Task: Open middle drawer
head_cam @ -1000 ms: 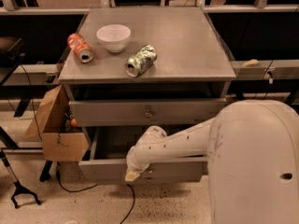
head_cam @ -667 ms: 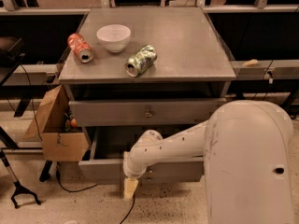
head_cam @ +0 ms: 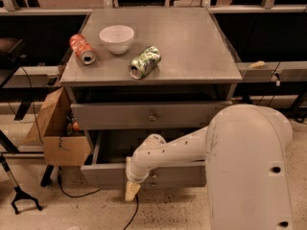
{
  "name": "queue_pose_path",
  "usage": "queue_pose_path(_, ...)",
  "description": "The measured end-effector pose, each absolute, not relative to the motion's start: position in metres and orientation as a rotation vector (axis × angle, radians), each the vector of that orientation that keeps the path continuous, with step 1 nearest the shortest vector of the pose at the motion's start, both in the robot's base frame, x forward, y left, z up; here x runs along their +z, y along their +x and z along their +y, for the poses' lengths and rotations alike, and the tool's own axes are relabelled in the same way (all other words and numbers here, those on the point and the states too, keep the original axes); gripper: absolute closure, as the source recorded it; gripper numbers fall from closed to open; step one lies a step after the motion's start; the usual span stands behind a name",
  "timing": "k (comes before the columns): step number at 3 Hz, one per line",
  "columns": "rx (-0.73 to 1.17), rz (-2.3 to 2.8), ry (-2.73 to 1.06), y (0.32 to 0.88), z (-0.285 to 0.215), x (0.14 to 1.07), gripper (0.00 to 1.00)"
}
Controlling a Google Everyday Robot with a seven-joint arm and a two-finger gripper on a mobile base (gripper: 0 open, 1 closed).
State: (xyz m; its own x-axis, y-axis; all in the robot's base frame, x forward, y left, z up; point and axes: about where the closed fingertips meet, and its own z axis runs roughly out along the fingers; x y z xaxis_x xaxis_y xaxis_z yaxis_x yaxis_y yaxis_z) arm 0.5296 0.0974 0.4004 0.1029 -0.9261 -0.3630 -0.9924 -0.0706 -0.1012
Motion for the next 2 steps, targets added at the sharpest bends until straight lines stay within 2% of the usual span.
queue_pose_path(2, 0.29, 1.888, -2.067, 0.5305, 0.0975, 0.4104, 0.64)
